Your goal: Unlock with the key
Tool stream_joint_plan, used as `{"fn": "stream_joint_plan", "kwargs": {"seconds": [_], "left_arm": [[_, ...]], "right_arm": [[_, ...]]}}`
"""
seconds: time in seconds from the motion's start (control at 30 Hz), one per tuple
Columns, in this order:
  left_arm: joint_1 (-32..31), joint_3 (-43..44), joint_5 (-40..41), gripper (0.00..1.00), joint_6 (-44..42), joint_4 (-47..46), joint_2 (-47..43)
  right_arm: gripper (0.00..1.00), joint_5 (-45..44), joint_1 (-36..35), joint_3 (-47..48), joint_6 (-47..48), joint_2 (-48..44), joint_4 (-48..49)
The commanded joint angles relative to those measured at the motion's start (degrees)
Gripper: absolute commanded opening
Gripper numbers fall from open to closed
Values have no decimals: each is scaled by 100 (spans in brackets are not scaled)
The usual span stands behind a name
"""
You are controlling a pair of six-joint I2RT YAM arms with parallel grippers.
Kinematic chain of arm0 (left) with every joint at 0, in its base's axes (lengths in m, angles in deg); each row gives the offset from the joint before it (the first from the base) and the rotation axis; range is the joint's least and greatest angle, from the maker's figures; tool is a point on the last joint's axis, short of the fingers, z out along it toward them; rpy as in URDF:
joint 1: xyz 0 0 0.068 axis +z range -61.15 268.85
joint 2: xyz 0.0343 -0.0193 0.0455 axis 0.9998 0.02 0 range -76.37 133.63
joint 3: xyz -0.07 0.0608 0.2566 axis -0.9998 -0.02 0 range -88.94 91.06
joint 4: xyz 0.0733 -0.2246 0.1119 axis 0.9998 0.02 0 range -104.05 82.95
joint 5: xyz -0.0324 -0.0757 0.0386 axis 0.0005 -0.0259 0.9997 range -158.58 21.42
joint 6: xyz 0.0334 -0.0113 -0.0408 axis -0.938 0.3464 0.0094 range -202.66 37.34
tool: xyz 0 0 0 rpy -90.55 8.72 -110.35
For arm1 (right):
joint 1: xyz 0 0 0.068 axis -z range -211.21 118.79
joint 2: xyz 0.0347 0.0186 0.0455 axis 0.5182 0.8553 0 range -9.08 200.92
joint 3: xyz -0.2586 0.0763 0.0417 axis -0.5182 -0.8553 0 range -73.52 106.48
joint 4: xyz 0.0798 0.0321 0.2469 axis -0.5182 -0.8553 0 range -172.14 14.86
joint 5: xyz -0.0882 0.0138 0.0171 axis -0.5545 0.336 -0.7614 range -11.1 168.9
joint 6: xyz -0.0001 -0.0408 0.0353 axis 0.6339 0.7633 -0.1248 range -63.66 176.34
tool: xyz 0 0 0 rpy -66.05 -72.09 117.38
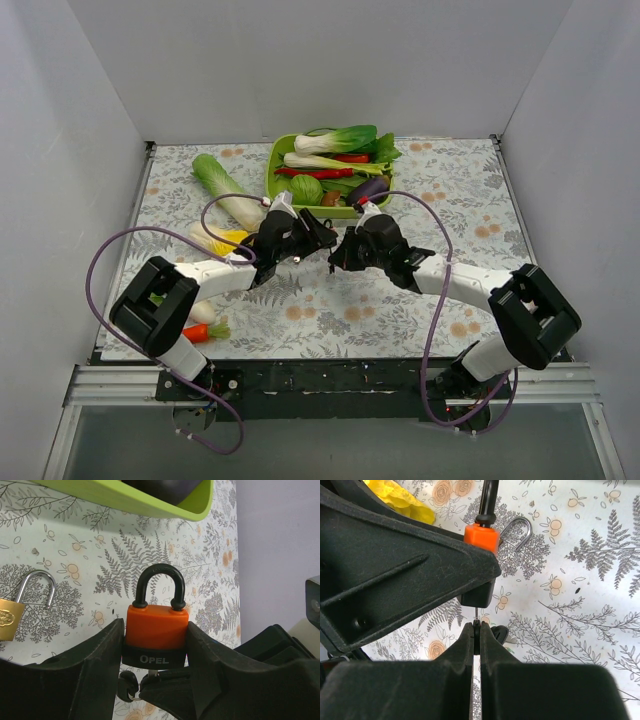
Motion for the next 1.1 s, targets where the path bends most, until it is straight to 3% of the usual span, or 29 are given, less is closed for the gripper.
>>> {"fn": "stream_joint_plan", "kwargs": {"seconds": [0.0,0.33,0.57,0.83,1.07], "left_arm": [[-396,-51,-480,0,-399,229,-474],[-599,-112,-454,0,-698,-25,-588],[-809,19,-305,0,-1023,124,-562],[-915,81,-261,0,-1155,186,-535],[-1012,151,-261,0,-1261,256,-457]], "right_arm": [[1,-990,341,83,512,-402,1125],[1,-806,499,57,733,-648,1494],[1,-718,561,487,1031,-648,1038],[1,-1007,570,549,1304,-824,905],[1,-1245,561,216,1506,-1245,1369]]}}
